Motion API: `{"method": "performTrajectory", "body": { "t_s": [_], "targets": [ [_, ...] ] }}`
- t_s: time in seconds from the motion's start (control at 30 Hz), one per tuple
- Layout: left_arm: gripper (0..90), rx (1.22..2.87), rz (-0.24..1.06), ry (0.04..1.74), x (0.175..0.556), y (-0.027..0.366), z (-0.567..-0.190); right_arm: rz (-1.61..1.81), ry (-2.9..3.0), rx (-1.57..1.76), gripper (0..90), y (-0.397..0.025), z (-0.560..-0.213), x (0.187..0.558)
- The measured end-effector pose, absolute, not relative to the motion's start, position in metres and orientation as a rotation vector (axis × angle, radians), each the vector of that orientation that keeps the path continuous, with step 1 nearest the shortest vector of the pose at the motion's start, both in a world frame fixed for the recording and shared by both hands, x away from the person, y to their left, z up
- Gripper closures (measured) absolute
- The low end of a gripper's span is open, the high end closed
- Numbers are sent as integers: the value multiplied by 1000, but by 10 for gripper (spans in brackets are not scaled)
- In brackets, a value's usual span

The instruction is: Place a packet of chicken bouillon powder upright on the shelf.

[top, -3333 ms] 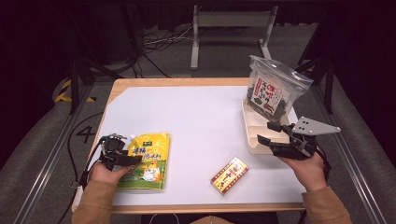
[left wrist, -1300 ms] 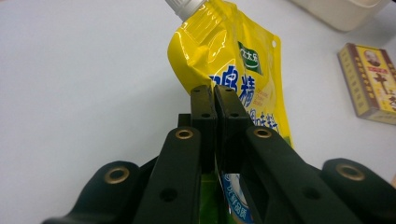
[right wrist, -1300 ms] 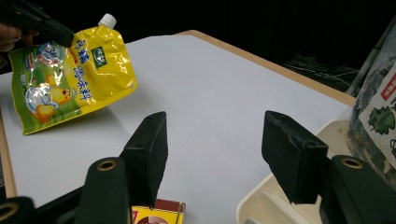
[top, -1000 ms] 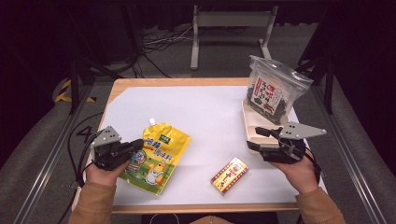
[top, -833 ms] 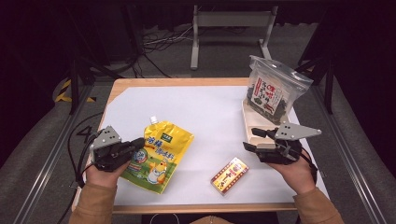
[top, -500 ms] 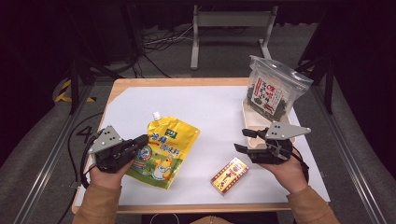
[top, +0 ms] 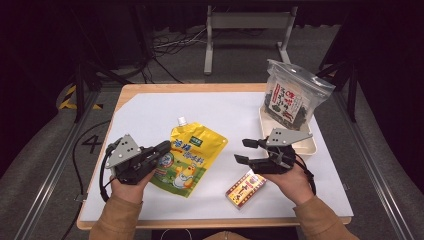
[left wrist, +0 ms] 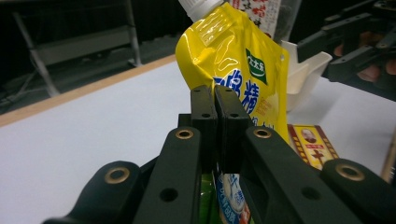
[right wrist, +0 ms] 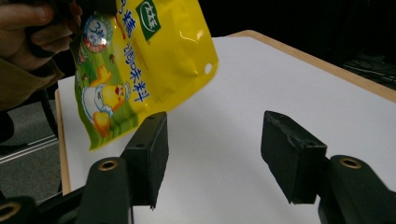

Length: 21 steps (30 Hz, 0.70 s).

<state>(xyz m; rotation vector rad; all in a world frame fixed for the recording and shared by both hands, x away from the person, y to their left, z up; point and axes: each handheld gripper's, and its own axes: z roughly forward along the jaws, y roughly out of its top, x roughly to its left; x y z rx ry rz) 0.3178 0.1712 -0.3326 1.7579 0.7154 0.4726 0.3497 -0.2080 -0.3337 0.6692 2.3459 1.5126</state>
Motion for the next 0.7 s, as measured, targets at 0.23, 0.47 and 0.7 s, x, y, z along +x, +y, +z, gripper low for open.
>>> {"method": "performTrajectory", "body": {
  "t_s": [0.23,0.47,0.7],
  "targets": [
    [878,1753,472,676,317,157,-334,1552,2388,744,412,-197,-342,358],
    [878,1743,465,656,317,150,-335,1620,2428,793,407,-188,-349,363],
    [877,1721,456,636,316,145,-336,1654,2480,764,478,-174,-356,364]
  ]
}}
